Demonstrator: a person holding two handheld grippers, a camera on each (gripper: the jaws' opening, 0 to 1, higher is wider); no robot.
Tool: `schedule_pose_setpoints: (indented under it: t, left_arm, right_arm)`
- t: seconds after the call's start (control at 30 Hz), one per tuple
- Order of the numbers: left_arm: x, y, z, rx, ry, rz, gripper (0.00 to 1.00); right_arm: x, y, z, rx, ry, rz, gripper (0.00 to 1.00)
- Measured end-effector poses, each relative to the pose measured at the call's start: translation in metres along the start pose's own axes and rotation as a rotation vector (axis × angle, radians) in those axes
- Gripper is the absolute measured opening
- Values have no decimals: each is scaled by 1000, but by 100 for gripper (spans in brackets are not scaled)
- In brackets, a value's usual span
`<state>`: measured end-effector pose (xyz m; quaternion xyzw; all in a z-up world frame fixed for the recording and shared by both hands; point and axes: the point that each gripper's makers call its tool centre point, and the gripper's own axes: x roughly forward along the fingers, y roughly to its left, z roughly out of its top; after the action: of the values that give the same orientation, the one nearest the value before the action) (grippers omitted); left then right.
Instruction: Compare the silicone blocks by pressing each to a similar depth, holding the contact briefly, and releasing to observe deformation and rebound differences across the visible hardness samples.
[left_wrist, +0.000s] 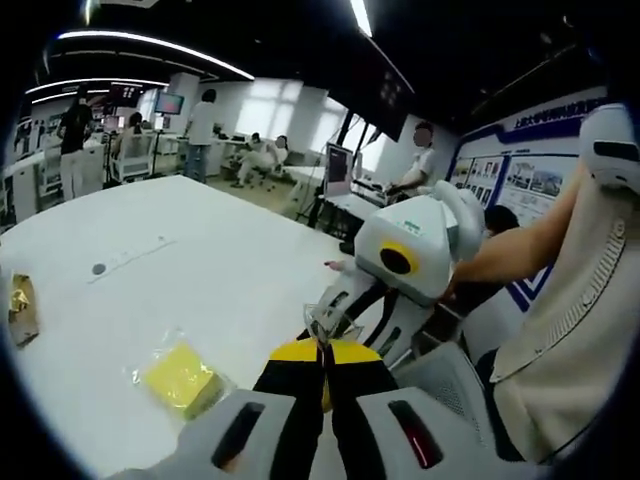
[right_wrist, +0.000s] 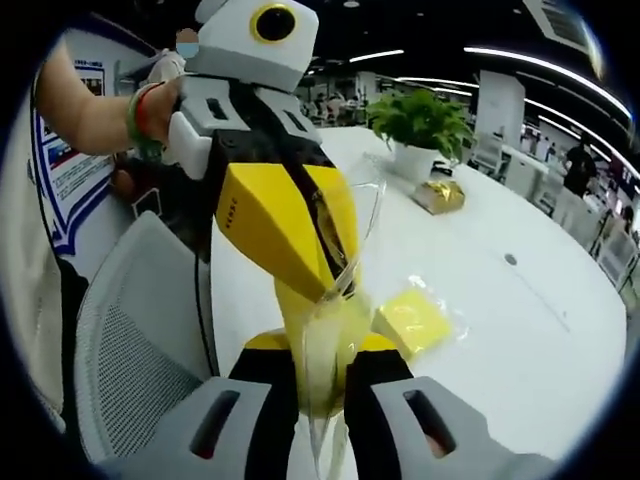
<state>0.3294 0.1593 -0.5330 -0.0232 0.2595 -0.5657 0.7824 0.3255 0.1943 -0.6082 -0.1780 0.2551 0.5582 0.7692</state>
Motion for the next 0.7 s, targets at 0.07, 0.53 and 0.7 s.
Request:
schedule_pose_setpoints:
  t: [0.07, 0.53, 0.7]
  left_arm:
    - [1, -1, 0, 1, 2, -1, 0]
    - [11, 1, 4, -48, -22, 41, 0]
    - [12, 0, 8, -81, -29, 36, 0]
  right_arm:
    - [-1, 0, -1, -3, -1, -4, 12]
    - [-7, -16, -3, -75, -44, -75, 20]
    - [-12, -17, -1, -77, -49, -78, 21]
